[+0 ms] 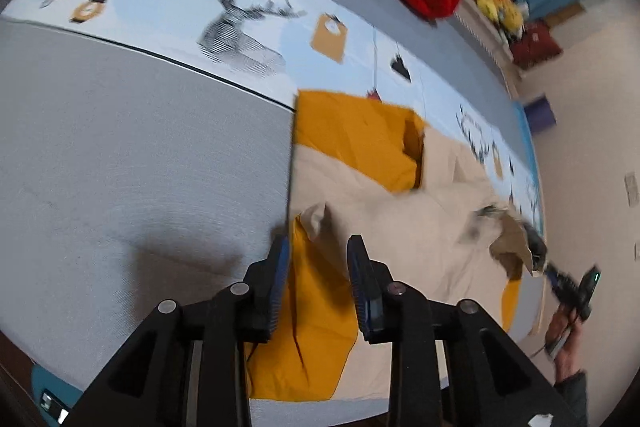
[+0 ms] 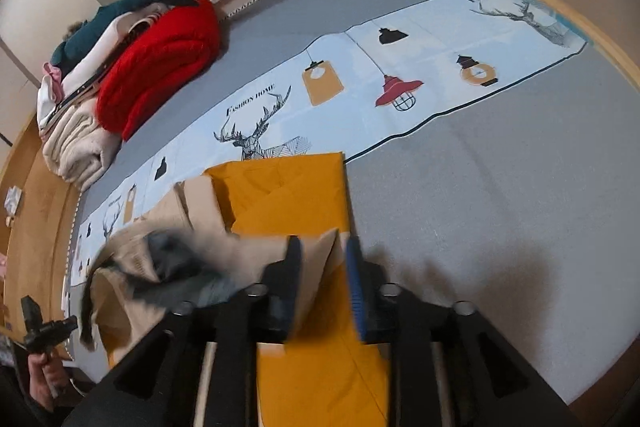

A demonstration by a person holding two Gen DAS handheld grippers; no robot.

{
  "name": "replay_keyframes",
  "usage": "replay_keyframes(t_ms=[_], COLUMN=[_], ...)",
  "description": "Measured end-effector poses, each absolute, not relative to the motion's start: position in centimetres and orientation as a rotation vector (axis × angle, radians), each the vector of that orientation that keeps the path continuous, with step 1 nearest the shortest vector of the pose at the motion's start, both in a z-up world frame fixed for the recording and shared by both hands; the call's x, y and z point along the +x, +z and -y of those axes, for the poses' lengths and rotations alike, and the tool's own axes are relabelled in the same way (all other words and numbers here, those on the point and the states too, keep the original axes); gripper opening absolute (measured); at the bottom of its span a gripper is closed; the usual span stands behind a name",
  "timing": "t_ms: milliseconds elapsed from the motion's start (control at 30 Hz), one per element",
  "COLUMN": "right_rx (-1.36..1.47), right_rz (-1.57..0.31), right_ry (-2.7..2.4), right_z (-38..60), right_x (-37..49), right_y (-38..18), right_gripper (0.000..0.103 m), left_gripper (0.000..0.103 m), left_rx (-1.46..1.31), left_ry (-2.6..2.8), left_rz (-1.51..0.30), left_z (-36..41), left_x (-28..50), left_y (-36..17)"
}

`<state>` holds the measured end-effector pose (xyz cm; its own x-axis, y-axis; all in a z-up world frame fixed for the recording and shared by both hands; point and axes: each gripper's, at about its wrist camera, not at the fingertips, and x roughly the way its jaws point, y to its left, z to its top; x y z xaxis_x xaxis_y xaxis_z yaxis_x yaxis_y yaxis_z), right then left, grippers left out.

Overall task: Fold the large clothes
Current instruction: 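Lift the hem with both grippers and fold it toward the collar, then lay the hem onto the jacket and open both grippers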

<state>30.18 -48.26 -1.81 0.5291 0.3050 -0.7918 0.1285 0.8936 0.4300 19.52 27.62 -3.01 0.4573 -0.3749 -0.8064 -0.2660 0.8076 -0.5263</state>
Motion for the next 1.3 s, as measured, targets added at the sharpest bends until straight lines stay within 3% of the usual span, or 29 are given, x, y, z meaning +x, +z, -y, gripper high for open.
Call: replay_keyframes(t_ms=[100, 267, 767, 867, 900, 933, 967, 1167, 1300], right_rx=[0.443, 0.399, 0.228, 0.178, 0.174, 0.182, 0.192, 0.247, 0.208], right_rz=[-1.038, -1.135, -1.303, -1.265, -1.243, -1.220, -1.180, -0.851, -0.845], right_ry=[0.114, 0.134, 0.167, 0.166, 0.170, 0.181, 0.189, 0.144, 0.063], right_z=[48.1, 47.1, 43.0, 42.4, 42.4, 42.5, 42.6, 43.2, 42.1], right_x=[29.8, 29.8, 31.7, 31.6, 31.4, 31.3, 31.0, 29.7, 31.7], right_y=[-2.1, -4.7, -10.4, -9.4, -8.8, -8.2, -7.2, -1.0, -2.0], right_gripper=[0.044, 0.049, 0.049, 0.015, 0.010, 0.007, 0.005, 0.003, 0.003], left_gripper=[0.031, 0.040, 0.042, 0.040, 0.036, 0.012, 0.003, 0.003, 0.003], left_rx=[-0.657, -0.572, -0.580, -0.576, -0.568, -0.553, -0.538, -0.427, -0.386], left_ry=[-0.025, 0.002, -0.008, -0.009, -0.012, -0.032, -0.051, -0.044, 0.014], left_rz=[-1.123, -1.183, -1.191, -1.193, -1.194, -1.203, -1.216, -0.878, -0.892], left_z=[-28.2, -27.0, -24.0, -23.4, -23.2, -22.8, -22.6, -23.0, -22.5], left_x=[19.2, 20.0, 24.5, 25.5, 25.7, 25.9, 26.1, 24.8, 26.2], left_y=[-3.2, -4.5, -9.8, -10.3, -10.3, -10.4, -10.4, -3.2, -3.7])
